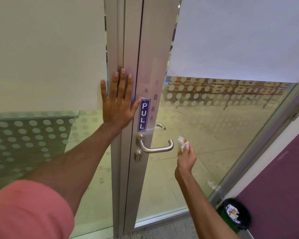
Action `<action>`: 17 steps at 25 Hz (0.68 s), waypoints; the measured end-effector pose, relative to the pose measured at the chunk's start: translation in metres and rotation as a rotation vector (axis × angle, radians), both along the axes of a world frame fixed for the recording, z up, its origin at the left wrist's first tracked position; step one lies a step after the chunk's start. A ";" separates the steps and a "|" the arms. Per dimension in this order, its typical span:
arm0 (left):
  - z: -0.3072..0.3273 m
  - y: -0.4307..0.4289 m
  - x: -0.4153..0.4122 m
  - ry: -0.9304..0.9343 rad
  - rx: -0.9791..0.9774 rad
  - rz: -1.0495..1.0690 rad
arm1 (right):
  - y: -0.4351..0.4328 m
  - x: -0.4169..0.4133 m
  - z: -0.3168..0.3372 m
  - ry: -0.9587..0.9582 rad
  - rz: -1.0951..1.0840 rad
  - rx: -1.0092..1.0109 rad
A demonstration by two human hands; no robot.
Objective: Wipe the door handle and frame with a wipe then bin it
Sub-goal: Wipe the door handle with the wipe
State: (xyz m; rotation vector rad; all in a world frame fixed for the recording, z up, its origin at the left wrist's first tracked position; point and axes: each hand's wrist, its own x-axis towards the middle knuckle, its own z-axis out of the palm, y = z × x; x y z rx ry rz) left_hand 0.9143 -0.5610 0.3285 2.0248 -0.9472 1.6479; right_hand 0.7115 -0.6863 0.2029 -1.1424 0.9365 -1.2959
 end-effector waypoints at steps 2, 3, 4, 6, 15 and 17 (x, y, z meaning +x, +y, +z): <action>0.000 -0.001 0.000 -0.003 -0.010 -0.007 | -0.007 0.001 0.002 -0.283 0.006 0.429; 0.000 -0.001 0.001 -0.003 -0.014 -0.011 | -0.006 0.002 0.002 -0.402 0.059 0.591; 0.000 -0.001 0.002 -0.005 -0.016 -0.013 | -0.004 0.004 0.002 -0.514 0.125 0.714; -0.001 -0.001 0.003 -0.013 -0.019 -0.011 | 0.000 0.012 0.006 -0.666 0.248 0.828; -0.002 -0.003 0.004 -0.006 -0.021 -0.004 | 0.028 0.024 0.019 -0.705 0.297 0.842; -0.001 -0.003 0.003 -0.013 -0.022 0.000 | 0.046 0.030 0.017 -0.720 0.268 0.816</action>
